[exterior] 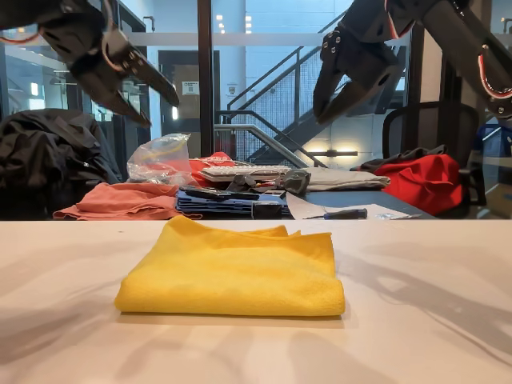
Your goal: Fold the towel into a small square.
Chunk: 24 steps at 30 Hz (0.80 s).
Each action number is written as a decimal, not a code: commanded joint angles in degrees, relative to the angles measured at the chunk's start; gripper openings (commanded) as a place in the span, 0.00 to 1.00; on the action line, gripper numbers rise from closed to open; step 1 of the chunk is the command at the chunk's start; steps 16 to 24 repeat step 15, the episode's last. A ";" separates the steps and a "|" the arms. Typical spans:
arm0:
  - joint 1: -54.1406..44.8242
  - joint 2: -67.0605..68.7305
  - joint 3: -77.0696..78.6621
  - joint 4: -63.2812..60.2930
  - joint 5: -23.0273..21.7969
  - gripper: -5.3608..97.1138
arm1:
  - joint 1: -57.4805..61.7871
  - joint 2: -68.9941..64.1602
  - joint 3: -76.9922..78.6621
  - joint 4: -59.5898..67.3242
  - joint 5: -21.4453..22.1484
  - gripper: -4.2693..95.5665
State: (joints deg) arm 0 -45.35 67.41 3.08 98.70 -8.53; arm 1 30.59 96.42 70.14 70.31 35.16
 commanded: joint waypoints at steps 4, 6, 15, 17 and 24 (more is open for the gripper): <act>-0.35 1.49 -0.53 0.09 -0.44 0.05 | -2.81 3.08 -0.18 0.09 -0.09 0.25; -0.26 1.49 -0.53 -0.88 -0.44 0.05 | -3.96 3.25 0.00 0.09 -0.09 0.25; -0.26 1.49 -0.70 -0.97 -0.44 0.05 | -4.13 3.25 0.09 0.09 -0.09 0.25; -0.26 1.49 -0.70 -0.97 -0.44 0.05 | -4.13 3.25 0.09 0.09 -0.09 0.25; -0.26 1.49 -0.70 -0.97 -0.44 0.05 | -4.13 3.25 0.09 0.09 -0.09 0.25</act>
